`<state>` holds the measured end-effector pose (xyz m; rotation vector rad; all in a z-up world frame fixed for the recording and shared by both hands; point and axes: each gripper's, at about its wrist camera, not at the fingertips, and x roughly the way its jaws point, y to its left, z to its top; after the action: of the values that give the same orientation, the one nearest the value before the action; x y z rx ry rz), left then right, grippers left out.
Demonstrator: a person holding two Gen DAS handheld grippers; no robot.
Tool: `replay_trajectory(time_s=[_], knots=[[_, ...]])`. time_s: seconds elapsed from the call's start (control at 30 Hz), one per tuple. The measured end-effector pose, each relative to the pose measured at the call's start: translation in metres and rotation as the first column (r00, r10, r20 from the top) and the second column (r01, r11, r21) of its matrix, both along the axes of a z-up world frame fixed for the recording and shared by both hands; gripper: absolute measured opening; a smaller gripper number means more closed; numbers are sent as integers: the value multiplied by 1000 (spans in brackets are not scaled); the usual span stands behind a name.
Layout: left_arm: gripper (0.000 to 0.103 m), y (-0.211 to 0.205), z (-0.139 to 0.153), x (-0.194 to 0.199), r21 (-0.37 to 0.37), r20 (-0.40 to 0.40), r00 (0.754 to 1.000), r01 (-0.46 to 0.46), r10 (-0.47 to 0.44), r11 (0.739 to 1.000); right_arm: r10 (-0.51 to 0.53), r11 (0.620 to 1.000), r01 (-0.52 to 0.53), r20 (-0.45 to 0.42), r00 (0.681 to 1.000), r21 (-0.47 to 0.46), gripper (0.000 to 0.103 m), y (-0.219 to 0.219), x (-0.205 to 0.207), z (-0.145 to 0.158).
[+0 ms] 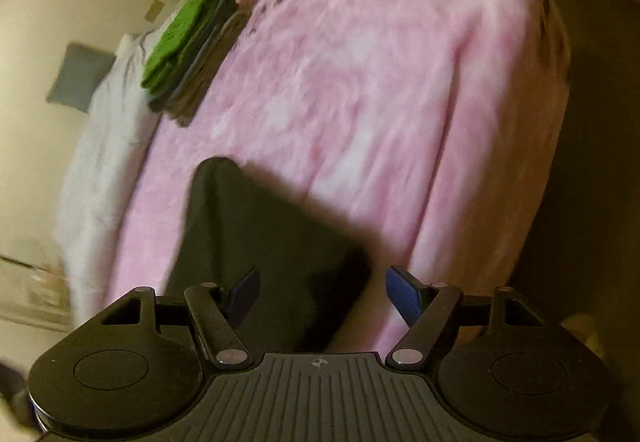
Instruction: Fold clothes
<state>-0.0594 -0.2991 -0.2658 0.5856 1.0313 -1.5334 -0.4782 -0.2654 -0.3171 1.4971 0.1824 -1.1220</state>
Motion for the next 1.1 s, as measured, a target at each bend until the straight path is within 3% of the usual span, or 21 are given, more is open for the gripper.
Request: replay_trajectory(time_s=[0.17, 0.2, 0.3, 0.47, 0.53, 0.57, 0.6, 0.63, 0.67, 0.77, 0.83, 1.03, 1.07, 1.1], knots=[[39, -53, -26, -2, 148, -56, 986, 165, -159, 975, -137, 989, 133, 49, 989, 67, 74, 32, 21, 3], [43, -60, -31, -1, 158, -76, 979, 199, -189, 967, -171, 984, 168, 57, 984, 59, 74, 38, 26, 4], [44, -81, -48, 3, 178, -133, 955, 287, -266, 941, -272, 962, 269, 91, 958, 44, 74, 51, 37, 1], [43, -103, -71, 5, 240, -227, 925, 356, -305, 903, -382, 924, 378, 127, 915, 54, 73, 66, 57, -12], [33, -106, -77, 6, 254, -257, 917, 369, -305, 894, -405, 914, 403, 140, 903, 44, 56, 66, 63, -17], [21, -108, -78, 7, 256, -266, 914, 374, -307, 891, -415, 910, 412, 143, 899, 49, 44, 65, 65, -20], [11, -109, -79, 7, 252, -274, 907, 390, -321, 886, -424, 906, 420, 144, 894, 59, 43, 64, 67, -23], [8, -110, -77, 8, 238, -280, 899, 404, -336, 883, -432, 902, 428, 144, 890, 57, 42, 65, 68, -24], [0, -110, -75, 8, 224, -286, 892, 418, -350, 881, -436, 900, 433, 135, 890, 53, 34, 65, 70, -25], [0, -111, -66, 14, 177, -286, 877, 445, -387, 878, -446, 895, 444, 115, 888, 39, 20, 69, 72, -25], [0, -109, -61, 21, 144, -284, 872, 451, -400, 881, -444, 896, 444, 99, 890, 23, 17, 71, 74, -23], [2, -100, -67, 18, 98, -229, 861, 485, -455, 869, -401, 916, 401, -12, 916, -3, 17, 67, 88, -23], [2, -103, -64, 17, 96, -233, 858, 488, -457, 867, -390, 921, 390, -31, 920, -11, 20, 65, 89, -18], [5, -105, -61, 16, 95, -237, 856, 491, -459, 866, -381, 925, 380, -55, 923, -22, 36, 63, 90, -12]])
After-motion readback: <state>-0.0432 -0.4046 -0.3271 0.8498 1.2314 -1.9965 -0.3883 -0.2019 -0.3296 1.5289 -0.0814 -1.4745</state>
